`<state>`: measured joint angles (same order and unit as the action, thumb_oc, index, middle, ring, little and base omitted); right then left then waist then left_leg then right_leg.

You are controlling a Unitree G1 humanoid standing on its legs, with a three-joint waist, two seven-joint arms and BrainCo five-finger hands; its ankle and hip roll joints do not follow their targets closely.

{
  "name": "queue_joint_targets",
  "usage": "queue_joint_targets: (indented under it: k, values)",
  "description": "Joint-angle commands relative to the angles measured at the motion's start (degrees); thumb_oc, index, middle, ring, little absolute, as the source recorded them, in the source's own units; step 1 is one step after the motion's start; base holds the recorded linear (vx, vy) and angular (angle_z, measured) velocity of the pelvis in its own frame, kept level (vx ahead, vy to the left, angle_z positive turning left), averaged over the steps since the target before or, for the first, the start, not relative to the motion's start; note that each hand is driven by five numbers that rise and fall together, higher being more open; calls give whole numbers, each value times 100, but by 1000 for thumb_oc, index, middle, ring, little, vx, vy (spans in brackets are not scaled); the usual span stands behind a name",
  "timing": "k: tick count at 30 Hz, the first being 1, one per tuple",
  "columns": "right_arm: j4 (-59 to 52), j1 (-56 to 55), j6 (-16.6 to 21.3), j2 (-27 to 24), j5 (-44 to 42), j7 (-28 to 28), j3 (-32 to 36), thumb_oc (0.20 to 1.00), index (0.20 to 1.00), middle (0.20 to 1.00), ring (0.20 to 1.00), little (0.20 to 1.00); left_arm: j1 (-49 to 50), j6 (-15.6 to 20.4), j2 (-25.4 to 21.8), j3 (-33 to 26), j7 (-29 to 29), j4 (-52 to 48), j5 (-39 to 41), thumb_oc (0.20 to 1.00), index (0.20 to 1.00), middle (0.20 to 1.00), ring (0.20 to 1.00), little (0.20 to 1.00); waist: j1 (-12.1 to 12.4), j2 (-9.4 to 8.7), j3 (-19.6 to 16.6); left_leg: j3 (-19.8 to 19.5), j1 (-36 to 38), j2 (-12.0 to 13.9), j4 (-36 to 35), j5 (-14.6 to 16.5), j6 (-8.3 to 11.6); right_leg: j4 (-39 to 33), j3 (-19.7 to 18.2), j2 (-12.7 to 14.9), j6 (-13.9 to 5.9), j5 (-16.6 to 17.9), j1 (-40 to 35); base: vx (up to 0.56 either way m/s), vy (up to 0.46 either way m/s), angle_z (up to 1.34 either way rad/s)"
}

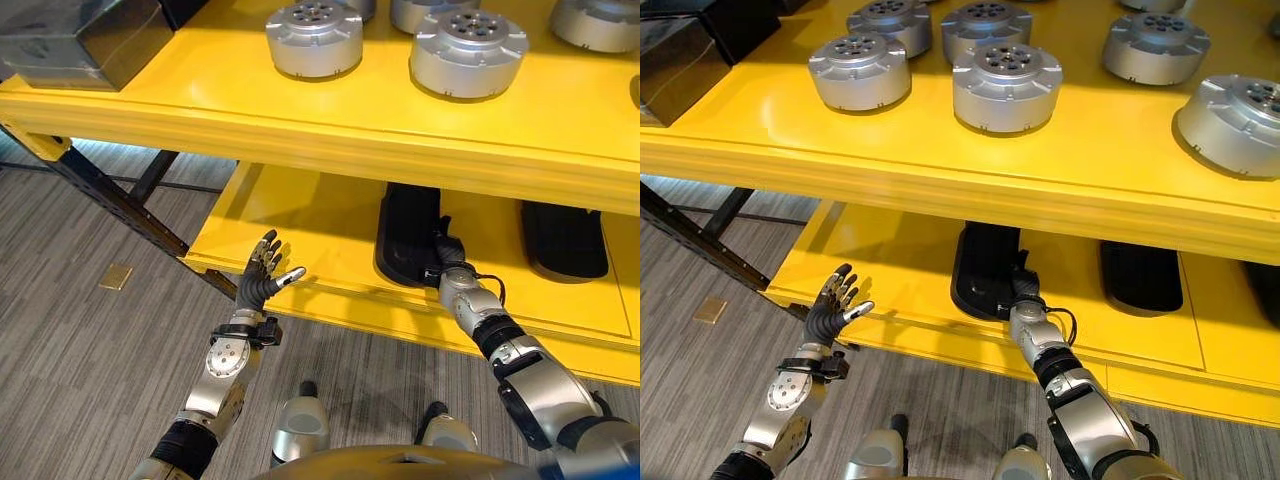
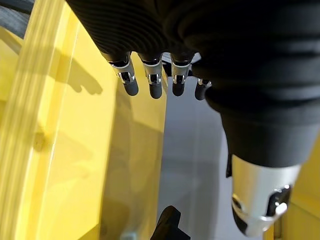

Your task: Move parts from the plastic box to the shelf.

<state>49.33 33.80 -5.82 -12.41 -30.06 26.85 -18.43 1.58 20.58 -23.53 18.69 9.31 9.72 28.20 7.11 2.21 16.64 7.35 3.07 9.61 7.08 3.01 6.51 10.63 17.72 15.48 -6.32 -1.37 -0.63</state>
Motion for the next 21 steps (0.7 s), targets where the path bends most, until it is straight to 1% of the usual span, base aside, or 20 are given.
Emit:
queue_joint_targets:
  k: [1, 3, 7, 9, 14, 17, 21]
  values:
    - [47, 327, 282, -199, -67, 62, 241, 200, 200, 200, 200, 200, -49, 173, -150, 251, -125, -583, 108, 1000, 1000, 1000, 1000, 1000, 142, 39, -88, 247, 99, 89, 6, -208, -238, 43, -362, 49, -123, 123, -131, -25, 142, -12]
    - [47, 328, 299, -213, -46, 98, 275, 200, 200, 200, 200, 200, -83, 152, -165, 308, -202, -517, 88, 1000, 1000, 1000, 1000, 1000, 136, 20, -87, 298, 77, 38, 83, -138, -293, 21, -386, 117, -182, 188, -124, -9, 122, -12]
    - [-36, 309, 242, -266, 38, 158, 354, 200, 200, 200, 200, 200, -87, 64, -222, 374, -285, -466, 96, 1000, 1000, 1000, 1000, 1000, 165, -7, -61, 443, 73, -22, 197, -34, -383, 51, -336, 260, -209, 325, -116, 8, 71, -11]
    - [-26, 377, 179, -293, 143, 200, 362, 200, 200, 200, 200, 200, -91, 30, -250, 412, -294, -471, 140, 1000, 1000, 1000, 1000, 1000, 197, -6, -44, 476, 51, -45, 224, -15, -397, 16, -303, 303, -229, 394, -113, 1, 39, -9]
    - [213, 718, 112, -465, 247, 131, 443, 200, 200, 200, 200, 200, -191, 87, -284, 542, -237, -386, 220, 1000, 1000, 1000, 1000, 1000, 267, -7, 43, 487, -131, -86, 385, 51, -401, -41, -313, 359, -295, 457, -42, -30, 2, -2]
    - [387, 947, 126, -623, 310, 46, 483, 200, 200, 200, 200, 200, -292, 145, -304, 607, -251, -324, 281, 1000, 1000, 1000, 1000, 1000, 318, -1, 164, 456, -329, -89, 544, 81, -386, 2, -324, 373, -315, 437, 55, -73, -20, 1]
    - [571, 1227, 160, -848, 430, -89, 486, 200, 200, 200, 200, 200, -397, 188, -338, 649, -259, -387, 336, 1000, 1000, 1000, 1000, 1000, 372, 42, 370, 404, -550, -67, 633, 35, -340, 92, -317, 361, -334, 382, 193, -64, -13, 4]
